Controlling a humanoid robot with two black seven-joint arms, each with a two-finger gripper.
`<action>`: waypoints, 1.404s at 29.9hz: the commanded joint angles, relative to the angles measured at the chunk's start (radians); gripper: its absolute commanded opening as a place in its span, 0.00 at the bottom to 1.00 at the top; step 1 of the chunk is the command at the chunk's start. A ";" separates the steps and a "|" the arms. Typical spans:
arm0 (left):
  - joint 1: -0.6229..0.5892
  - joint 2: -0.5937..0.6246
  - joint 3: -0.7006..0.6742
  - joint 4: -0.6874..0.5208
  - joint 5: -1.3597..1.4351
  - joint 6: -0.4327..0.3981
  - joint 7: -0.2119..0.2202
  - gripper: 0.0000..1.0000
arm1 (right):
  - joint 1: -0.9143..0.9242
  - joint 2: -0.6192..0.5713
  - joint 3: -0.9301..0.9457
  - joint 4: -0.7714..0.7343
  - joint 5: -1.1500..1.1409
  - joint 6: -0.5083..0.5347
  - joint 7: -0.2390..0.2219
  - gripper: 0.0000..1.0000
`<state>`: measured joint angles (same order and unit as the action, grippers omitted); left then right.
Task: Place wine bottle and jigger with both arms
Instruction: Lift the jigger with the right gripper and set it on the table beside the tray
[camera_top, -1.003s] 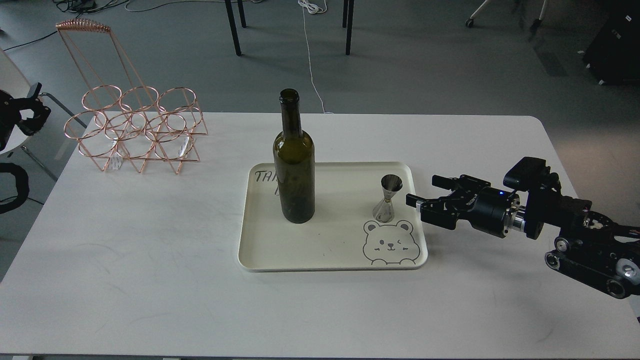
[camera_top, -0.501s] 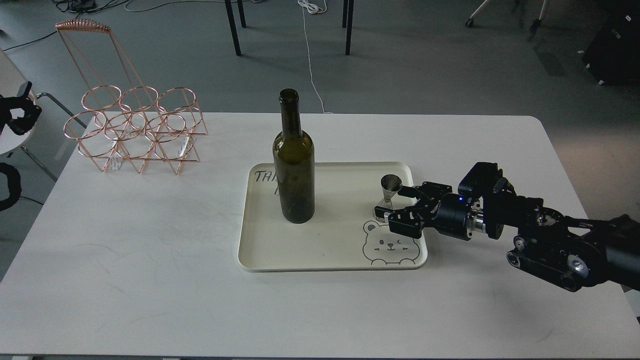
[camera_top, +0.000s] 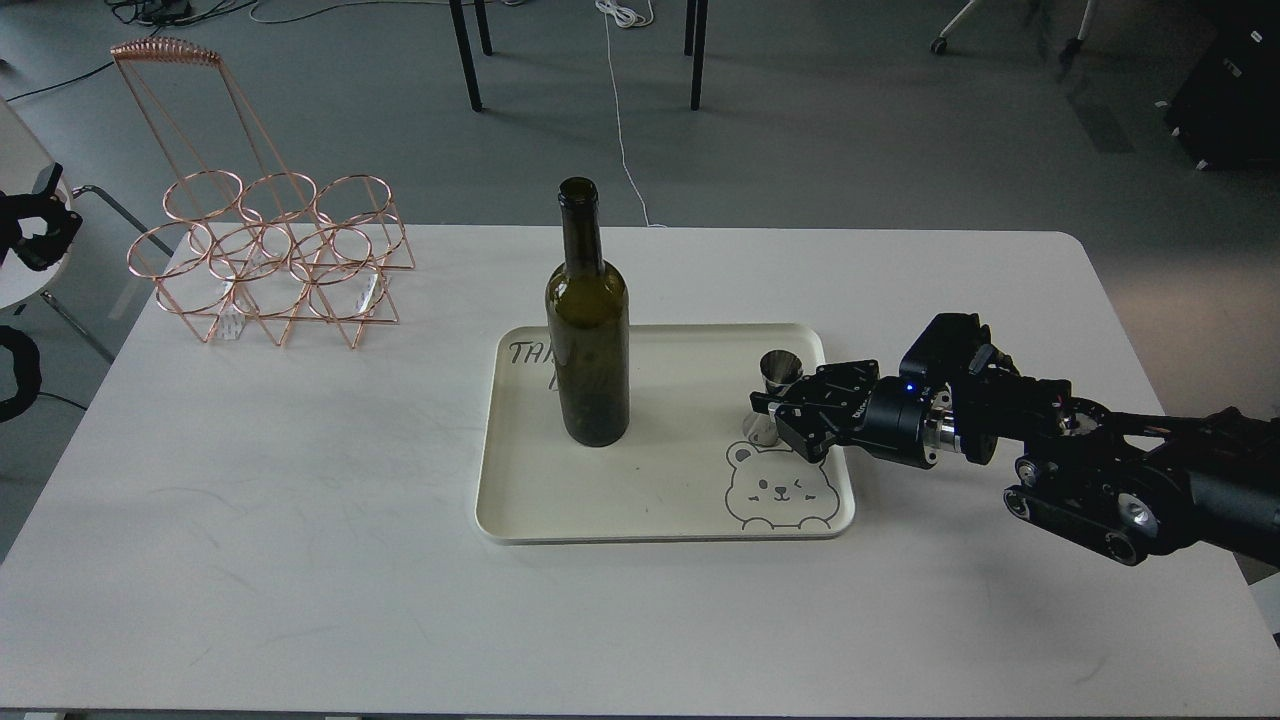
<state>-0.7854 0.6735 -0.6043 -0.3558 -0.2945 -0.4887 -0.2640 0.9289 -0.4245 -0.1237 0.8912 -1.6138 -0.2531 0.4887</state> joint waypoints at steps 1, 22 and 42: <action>0.000 0.003 0.000 0.000 0.000 0.000 0.000 0.99 | 0.005 0.001 0.001 0.000 -0.002 -0.008 0.000 0.15; -0.002 0.029 -0.002 0.000 0.000 0.000 0.003 0.99 | 0.003 -0.224 0.166 -0.032 0.023 -0.124 0.000 0.09; -0.008 0.026 0.005 -0.008 0.001 0.000 0.008 0.98 | -0.294 -0.263 0.208 -0.149 0.241 -0.236 0.000 0.14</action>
<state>-0.7922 0.6985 -0.5998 -0.3633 -0.2943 -0.4887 -0.2561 0.6527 -0.6900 0.0839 0.7515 -1.3744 -0.4888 0.4887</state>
